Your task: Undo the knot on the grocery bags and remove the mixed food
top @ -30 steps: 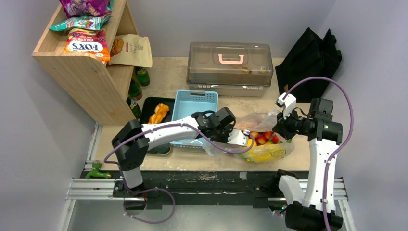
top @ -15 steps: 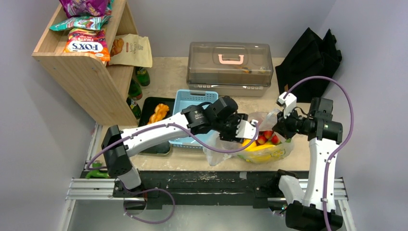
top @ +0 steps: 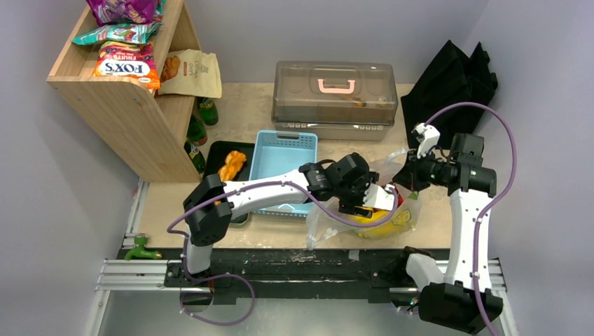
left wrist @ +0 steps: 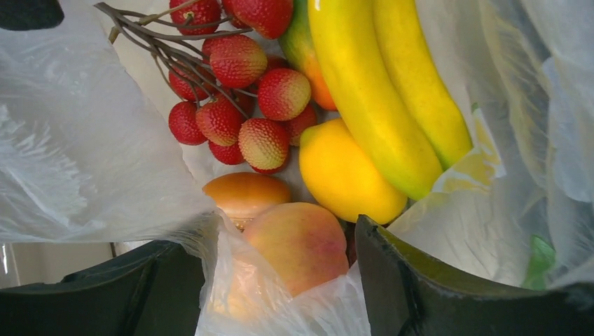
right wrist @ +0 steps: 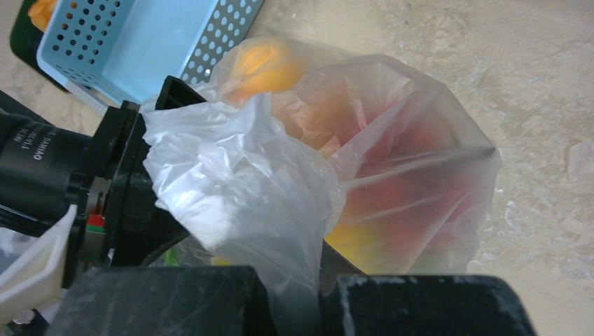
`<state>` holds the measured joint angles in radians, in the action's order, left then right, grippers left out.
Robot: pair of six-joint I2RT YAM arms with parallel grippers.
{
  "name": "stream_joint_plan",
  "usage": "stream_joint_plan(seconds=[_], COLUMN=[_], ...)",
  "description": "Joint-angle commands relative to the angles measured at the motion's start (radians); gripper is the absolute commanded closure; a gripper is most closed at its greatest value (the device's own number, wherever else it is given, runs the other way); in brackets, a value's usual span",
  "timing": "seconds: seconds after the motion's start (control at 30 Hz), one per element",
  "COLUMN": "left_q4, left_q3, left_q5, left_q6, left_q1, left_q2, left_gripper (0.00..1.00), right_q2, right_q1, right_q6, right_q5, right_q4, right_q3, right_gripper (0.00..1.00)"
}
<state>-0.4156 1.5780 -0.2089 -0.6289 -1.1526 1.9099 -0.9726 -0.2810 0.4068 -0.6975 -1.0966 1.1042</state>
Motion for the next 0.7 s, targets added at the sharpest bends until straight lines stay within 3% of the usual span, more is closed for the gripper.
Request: stream_joint_plan(seconds=[0.0,0.17,0.43,0.57,0.67], left_q4=[0.04,-0.064,-0.157,-0.15,-0.06], left_q3=[0.039,0.105,0.109,0.077,-0.013], left_q5=[0.098,0.204,0.242,0.218,0.132], left_q6=[-0.03,-0.036,-0.114,-0.109,-0.059], left_q1=[0.002,0.002,0.005,0.009,0.02], left_q2=[0.036,0.115,0.154,0.085,-0.06], left_gripper=[0.28,0.22,0.23,0.25,0.25], right_q2=[-0.039,-0.084,-0.125,-0.117,-0.093], right_q1=[-0.001,0.0,0.0,0.0,0.0], right_q6=[-0.098,-0.096,-0.097,-0.123,-0.16], right_q5=[-0.057,-0.06,-0.062,-0.067,-0.062], right_q4=[0.042,0.015,-0.004,0.031,0.082], right_q3=[0.034,0.055,0.073,0.065,0.045], right_gripper=[1.0,1.0,1.0,1.0,1.0])
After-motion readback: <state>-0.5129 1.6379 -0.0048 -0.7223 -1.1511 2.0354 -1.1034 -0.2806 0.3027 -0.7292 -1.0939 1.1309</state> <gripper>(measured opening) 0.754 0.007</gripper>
